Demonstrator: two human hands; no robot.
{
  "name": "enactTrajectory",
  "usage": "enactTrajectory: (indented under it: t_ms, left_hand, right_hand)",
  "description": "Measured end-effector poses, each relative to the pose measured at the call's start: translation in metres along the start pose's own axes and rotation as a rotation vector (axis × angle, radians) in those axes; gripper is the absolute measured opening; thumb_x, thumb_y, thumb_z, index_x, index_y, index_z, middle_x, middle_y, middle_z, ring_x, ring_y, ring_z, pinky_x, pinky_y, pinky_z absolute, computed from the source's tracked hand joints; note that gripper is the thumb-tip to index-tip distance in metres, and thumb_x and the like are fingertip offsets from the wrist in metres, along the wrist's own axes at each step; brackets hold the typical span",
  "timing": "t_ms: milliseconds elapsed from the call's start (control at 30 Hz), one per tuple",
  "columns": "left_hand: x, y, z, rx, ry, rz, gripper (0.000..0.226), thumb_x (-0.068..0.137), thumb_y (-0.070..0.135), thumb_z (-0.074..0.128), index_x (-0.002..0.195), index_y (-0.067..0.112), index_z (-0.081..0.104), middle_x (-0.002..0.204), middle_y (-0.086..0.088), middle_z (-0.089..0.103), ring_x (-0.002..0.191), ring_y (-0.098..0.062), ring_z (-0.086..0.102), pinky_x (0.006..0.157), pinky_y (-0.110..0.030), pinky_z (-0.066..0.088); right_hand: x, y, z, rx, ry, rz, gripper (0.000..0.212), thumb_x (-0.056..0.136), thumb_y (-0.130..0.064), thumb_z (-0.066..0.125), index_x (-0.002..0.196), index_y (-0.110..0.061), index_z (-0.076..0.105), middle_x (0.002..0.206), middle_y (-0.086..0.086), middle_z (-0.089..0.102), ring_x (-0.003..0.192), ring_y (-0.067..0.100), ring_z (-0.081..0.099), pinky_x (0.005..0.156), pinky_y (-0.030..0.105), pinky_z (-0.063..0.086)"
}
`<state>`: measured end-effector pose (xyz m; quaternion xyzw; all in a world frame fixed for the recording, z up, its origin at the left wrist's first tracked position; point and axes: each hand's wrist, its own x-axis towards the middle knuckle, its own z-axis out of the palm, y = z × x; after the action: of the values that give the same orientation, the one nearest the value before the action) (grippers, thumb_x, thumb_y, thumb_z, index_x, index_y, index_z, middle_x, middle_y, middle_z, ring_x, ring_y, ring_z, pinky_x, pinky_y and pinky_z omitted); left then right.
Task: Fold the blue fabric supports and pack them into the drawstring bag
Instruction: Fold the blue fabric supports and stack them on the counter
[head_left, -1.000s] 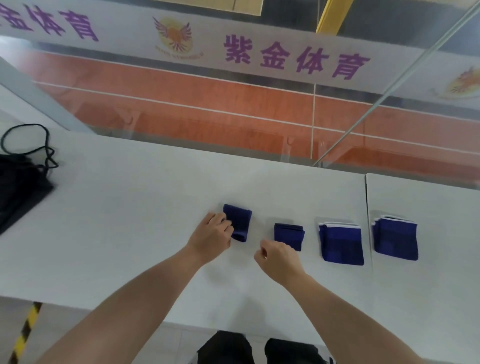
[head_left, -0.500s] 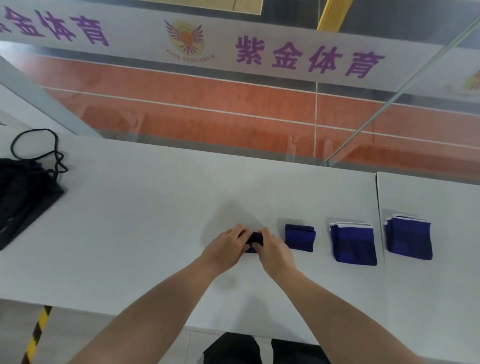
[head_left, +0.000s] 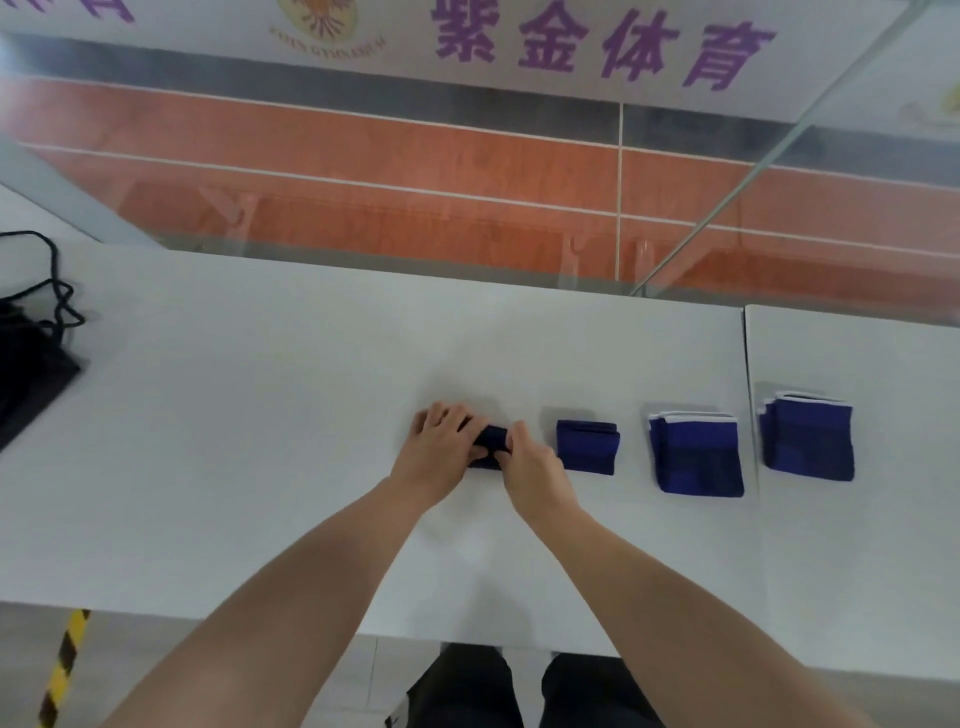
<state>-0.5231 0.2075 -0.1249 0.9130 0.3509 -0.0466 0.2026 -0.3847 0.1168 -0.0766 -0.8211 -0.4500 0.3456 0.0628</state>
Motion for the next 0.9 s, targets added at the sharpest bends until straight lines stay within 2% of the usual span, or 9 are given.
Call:
enactTrajectory:
  t_ms: [133, 200, 267, 367, 467, 567, 700, 800, 900]
  left_hand:
    - [0.005, 0.011, -0.018, 0.048, -0.031, -0.008, 0.038, 0.097, 0.041, 0.052, 0.128, 0.019, 0.053, 0.124, -0.005, 0.053, 0.118, -0.031, 0.046, 0.105, -0.043, 0.035]
    - [0.009, 0.023, -0.03, 0.072, -0.004, 0.011, 0.038, 0.097, 0.042, 0.046, 0.125, 0.019, 0.054, 0.122, -0.004, 0.054, 0.116, -0.03, 0.046, 0.107, -0.042, 0.036]
    - [0.019, 0.041, -0.042, 0.146, 0.027, 0.085, 0.034, 0.098, 0.037, 0.039, 0.12, 0.018, 0.056, 0.119, -0.003, 0.055, 0.111, -0.029, 0.048, 0.105, -0.04, 0.038]
    - [0.041, 0.079, -0.06, 0.214, 0.018, 0.24, 0.035, 0.094, 0.026, 0.031, 0.108, 0.018, 0.062, 0.1, -0.002, 0.065, 0.096, -0.028, 0.057, 0.096, -0.038, 0.044]
    - [0.064, 0.126, -0.07, 0.204, -0.052, 0.322, 0.013, 0.093, 0.019, 0.049, 0.099, 0.021, 0.061, 0.086, -0.001, 0.07, 0.081, -0.024, 0.064, 0.089, -0.036, 0.047]
    - [0.079, 0.175, -0.064, 0.16, -0.094, 0.295, 0.027, 0.094, 0.015, 0.054, 0.12, 0.02, 0.062, 0.098, -0.005, 0.072, 0.092, -0.025, 0.064, 0.089, -0.033, 0.047]
    - [0.103, 0.231, -0.036, 0.075, -0.158, 0.178, 0.043, 0.095, 0.011, 0.04, 0.137, 0.021, 0.044, 0.126, -0.005, 0.06, 0.118, -0.026, 0.05, 0.104, -0.038, 0.038]
    - [0.124, 0.262, -0.014, -0.012, -0.244, 0.003, 0.051, 0.097, 0.023, 0.045, 0.147, 0.019, 0.035, 0.148, -0.004, 0.042, 0.135, -0.026, 0.038, 0.114, -0.043, 0.031]
    - [0.139, 0.281, 0.007, 0.007, -0.333, -0.108, 0.067, 0.094, 0.038, 0.059, 0.15, 0.017, 0.028, 0.15, -0.007, 0.038, 0.135, -0.03, 0.039, 0.112, -0.045, 0.035]
  right_hand:
    - [-0.019, 0.02, -0.026, -0.19, -0.086, -0.039, 0.015, 0.102, -0.017, 0.04, 0.112, -0.012, 0.049, 0.087, 0.008, 0.055, 0.067, 0.028, 0.051, 0.054, 0.03, 0.037]
    - [-0.027, 0.037, -0.044, -0.132, -0.069, 0.031, 0.01, 0.101, -0.022, 0.04, 0.098, -0.015, 0.045, 0.079, 0.007, 0.057, 0.065, 0.03, 0.054, 0.046, 0.029, 0.029]
    - [-0.032, 0.055, -0.064, -0.089, -0.048, 0.094, 0.014, 0.1, -0.026, 0.041, 0.089, -0.017, 0.039, 0.072, 0.003, 0.053, 0.066, 0.029, 0.052, 0.046, 0.029, 0.025]
    - [-0.043, 0.081, -0.098, -0.121, -0.065, 0.17, 0.015, 0.095, -0.03, 0.042, 0.085, -0.02, 0.045, 0.072, -0.002, 0.055, 0.069, 0.024, 0.056, 0.054, 0.03, 0.038]
    - [-0.052, 0.113, -0.124, -0.1, -0.081, 0.235, 0.021, 0.09, -0.034, 0.04, 0.075, -0.023, 0.05, 0.077, -0.003, 0.063, 0.074, 0.022, 0.063, 0.066, 0.033, 0.052]
    - [-0.059, 0.147, -0.143, -0.077, -0.1, 0.268, 0.021, 0.086, -0.037, 0.042, 0.08, -0.023, 0.056, 0.079, -0.002, 0.064, 0.076, 0.021, 0.064, 0.072, 0.036, 0.054]
    - [-0.067, 0.199, -0.162, -0.067, -0.103, 0.263, 0.022, 0.088, -0.036, 0.042, 0.096, -0.02, 0.053, 0.088, 0.0, 0.063, 0.081, 0.023, 0.062, 0.07, 0.035, 0.05]
    - [-0.072, 0.245, -0.169, -0.043, -0.134, 0.246, 0.029, 0.093, -0.033, 0.043, 0.117, -0.02, 0.051, 0.104, 0.006, 0.067, 0.083, 0.026, 0.056, 0.074, 0.034, 0.046]
    - [-0.072, 0.289, -0.173, -0.018, -0.194, 0.224, 0.02, 0.098, -0.028, 0.042, 0.111, -0.017, 0.051, 0.112, 0.009, 0.065, 0.088, 0.027, 0.057, 0.078, 0.034, 0.048]
